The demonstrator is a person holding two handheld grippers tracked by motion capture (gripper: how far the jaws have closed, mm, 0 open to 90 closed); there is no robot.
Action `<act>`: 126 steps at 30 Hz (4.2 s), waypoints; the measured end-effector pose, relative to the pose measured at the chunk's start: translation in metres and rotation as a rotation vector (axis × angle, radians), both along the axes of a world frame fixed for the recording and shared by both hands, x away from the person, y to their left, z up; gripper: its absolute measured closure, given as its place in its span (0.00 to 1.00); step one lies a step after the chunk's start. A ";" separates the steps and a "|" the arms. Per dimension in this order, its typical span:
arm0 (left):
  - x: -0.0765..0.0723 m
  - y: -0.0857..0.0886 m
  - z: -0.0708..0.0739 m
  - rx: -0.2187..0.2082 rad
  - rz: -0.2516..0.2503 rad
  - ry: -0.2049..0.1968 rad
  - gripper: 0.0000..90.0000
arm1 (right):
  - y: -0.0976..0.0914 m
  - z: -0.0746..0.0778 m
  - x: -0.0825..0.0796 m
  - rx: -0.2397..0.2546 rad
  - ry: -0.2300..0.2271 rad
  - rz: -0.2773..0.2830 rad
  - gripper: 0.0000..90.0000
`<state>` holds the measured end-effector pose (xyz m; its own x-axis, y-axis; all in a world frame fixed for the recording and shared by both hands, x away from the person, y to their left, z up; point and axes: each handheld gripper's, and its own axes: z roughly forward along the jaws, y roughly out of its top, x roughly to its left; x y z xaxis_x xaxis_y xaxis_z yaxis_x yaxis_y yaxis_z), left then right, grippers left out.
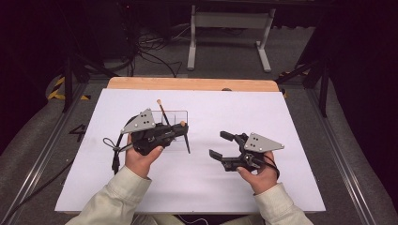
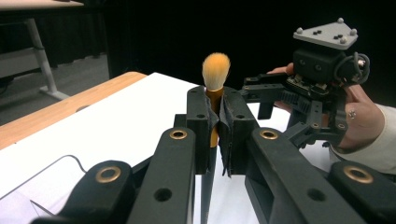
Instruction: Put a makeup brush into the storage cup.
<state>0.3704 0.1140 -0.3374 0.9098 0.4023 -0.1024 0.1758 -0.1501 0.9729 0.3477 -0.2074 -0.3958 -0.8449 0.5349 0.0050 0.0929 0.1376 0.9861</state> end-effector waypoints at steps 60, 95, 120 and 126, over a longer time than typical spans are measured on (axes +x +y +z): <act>0.046 0.028 0.020 0.041 0.295 -0.079 0.93 | -0.061 -0.005 -0.015 0.016 0.014 -0.224 0.20; 0.072 0.022 -0.010 0.109 0.307 0.054 0.93 | -0.061 -0.007 -0.015 0.012 0.022 -0.223 0.19; 0.053 0.037 -0.004 0.077 0.281 0.049 0.30 | -0.062 -0.003 -0.009 0.021 0.016 -0.218 0.18; 0.035 0.050 -0.003 0.077 0.286 0.026 0.28 | -0.061 0.001 -0.001 0.026 0.016 -0.203 0.17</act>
<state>0.4051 0.1642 -0.3402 0.7561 0.6491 -0.0837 0.2463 -0.1638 0.9552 0.3465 -0.2681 -0.3951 -0.7195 0.6937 0.0333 0.1316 0.0890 0.9873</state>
